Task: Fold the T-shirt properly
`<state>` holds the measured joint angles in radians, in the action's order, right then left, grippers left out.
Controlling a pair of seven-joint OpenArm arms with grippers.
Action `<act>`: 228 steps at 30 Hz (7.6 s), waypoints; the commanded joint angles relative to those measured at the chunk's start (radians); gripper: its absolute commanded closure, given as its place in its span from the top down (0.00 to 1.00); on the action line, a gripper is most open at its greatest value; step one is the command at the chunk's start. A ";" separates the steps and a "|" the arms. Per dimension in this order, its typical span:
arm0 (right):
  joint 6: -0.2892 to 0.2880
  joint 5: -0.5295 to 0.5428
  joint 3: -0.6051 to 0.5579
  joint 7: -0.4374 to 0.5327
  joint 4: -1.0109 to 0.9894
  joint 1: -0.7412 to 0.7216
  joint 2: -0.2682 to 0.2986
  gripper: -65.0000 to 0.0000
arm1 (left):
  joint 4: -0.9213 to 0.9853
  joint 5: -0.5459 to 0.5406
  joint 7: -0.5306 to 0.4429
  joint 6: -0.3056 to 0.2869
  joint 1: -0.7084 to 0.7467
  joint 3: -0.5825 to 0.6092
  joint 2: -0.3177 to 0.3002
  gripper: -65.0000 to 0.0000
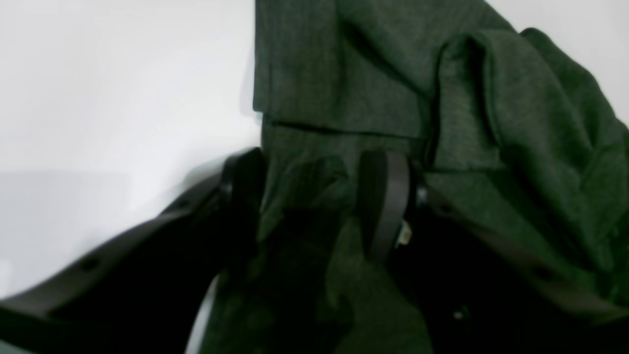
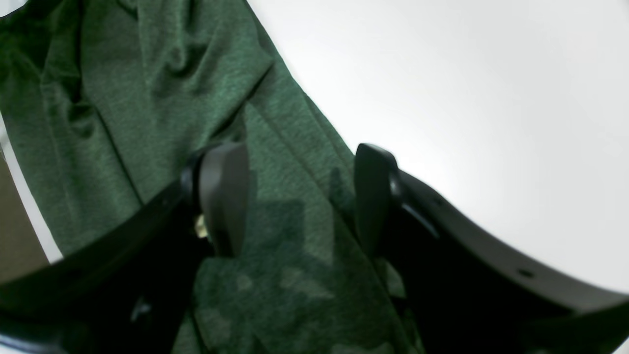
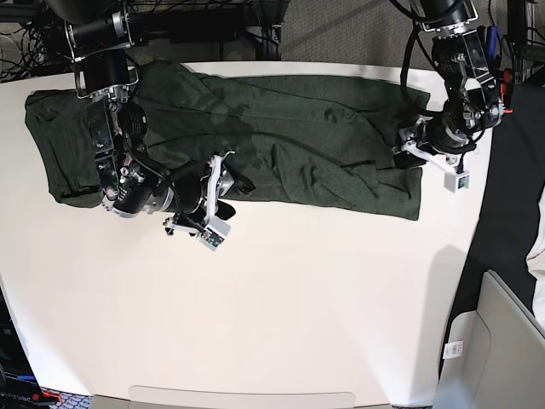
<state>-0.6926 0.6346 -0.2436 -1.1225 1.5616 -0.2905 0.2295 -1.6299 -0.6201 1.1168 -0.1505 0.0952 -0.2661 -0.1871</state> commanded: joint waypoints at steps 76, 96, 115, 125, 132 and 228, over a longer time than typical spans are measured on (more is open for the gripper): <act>-0.006 0.020 0.516 0.020 0.106 0.147 0.219 0.54 | -0.022 0.062 -0.056 0.427 -0.203 0.092 -0.047 0.52; -0.006 0.015 0.665 0.026 0.106 0.182 0.285 0.54 | 0.240 0.059 -0.217 0.335 -0.291 0.115 -0.041 0.53; -0.006 0.020 0.677 0.022 0.106 0.184 0.282 0.54 | 0.287 0.059 -0.298 0.335 -0.302 0.294 -0.042 0.38; -0.006 0.020 0.677 0.022 0.106 0.184 0.282 0.54 | 0.270 0.059 -0.297 0.335 -0.295 0.288 -0.048 0.00; -0.006 0.020 0.677 0.023 0.106 0.184 0.281 0.54 | 0.076 0.059 -0.298 0.335 -0.219 0.287 -0.065 0.00; -0.006 -0.625 -0.116 0.061 -0.356 -0.160 0.334 0.54 | -0.189 0.061 -0.284 0.337 0.042 0.270 -0.119 0.12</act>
<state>-0.6918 -0.0010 -0.3588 -1.0615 1.2179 -0.4519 0.5556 -1.8015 -0.5602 0.8551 0.1894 0.1444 0.0086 -0.2966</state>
